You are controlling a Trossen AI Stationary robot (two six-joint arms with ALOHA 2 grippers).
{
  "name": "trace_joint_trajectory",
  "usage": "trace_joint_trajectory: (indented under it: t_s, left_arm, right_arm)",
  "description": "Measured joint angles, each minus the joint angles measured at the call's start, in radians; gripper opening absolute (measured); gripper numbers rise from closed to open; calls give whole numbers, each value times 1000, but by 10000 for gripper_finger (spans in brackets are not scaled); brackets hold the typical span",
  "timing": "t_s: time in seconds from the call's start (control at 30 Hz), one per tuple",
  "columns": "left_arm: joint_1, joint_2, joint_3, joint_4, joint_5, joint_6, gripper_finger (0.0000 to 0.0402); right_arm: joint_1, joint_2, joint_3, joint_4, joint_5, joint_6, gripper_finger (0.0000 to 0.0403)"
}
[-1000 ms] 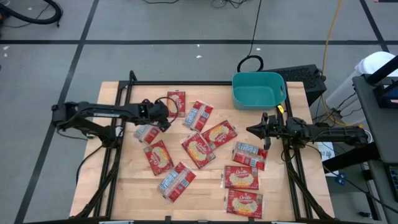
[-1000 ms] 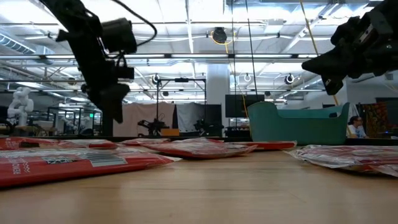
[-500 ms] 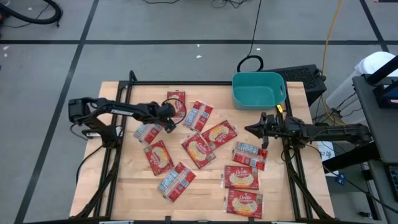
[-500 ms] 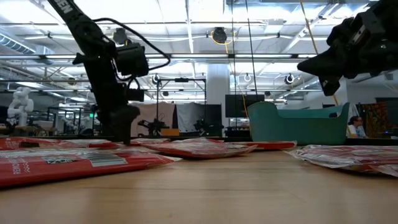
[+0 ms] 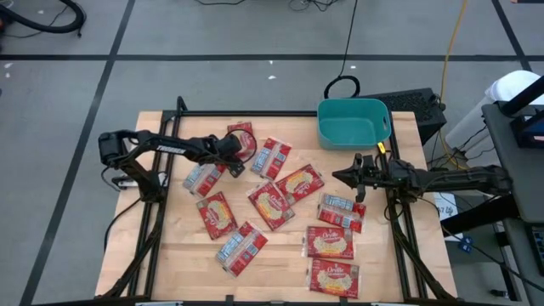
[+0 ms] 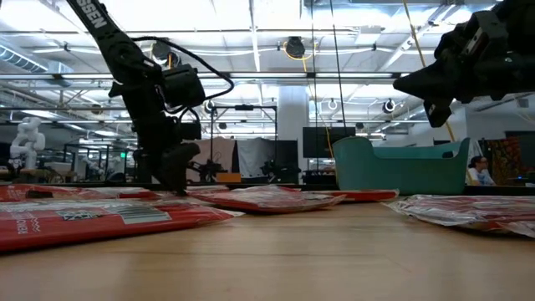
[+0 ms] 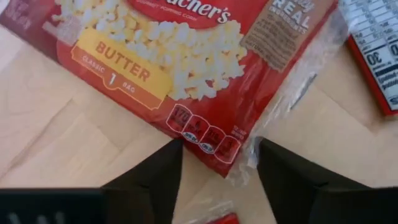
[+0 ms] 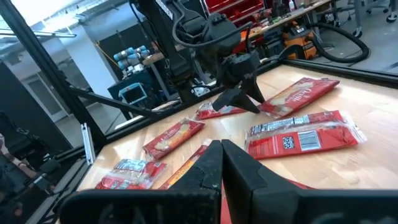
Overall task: Sort popcorn bags into baskets
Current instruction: Put the red popcorn bag into the blue bin
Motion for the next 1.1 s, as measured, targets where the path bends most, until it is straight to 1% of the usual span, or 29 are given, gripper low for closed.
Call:
trace_joint_trajectory:
  t_s: [0.13,0.27,0.3,0.33,0.4,0.5,0.67,0.8,0.93,1.0,1.1]
  left_arm:
    - [11,2,-1,46,-3,36,117]
    - [14,6,-4,75,-47,116,32]
    - [15,6,-5,81,-49,134,17]
    - [15,6,-5,88,-51,149,10]
    - [13,6,-5,98,-49,171,8]
    - [3,1,-5,95,-61,179,4]
    - [-45,-18,-5,101,-90,166,3]
    - [-107,-48,-4,120,-164,135,2]
    - [-181,-79,-4,149,-227,104,1]
    - [-217,-94,-3,171,-254,99,1]
    - [-262,-124,-4,218,-276,95,1]
  right_arm:
    - [0,39,0,31,-2,19,0]
    - [1,86,0,59,-4,62,0]
    - [5,98,0,71,-2,78,0]
    - [12,113,0,89,4,97,0]
    - [30,145,0,145,26,132,0]
    - [76,203,25,205,59,135,0]
    - [165,334,121,213,186,60,0]
    - [210,478,219,217,265,-16,0]
    - [218,639,322,210,314,-11,3]
    - [218,719,379,216,346,1,13]
    - [218,847,466,206,391,8,38]
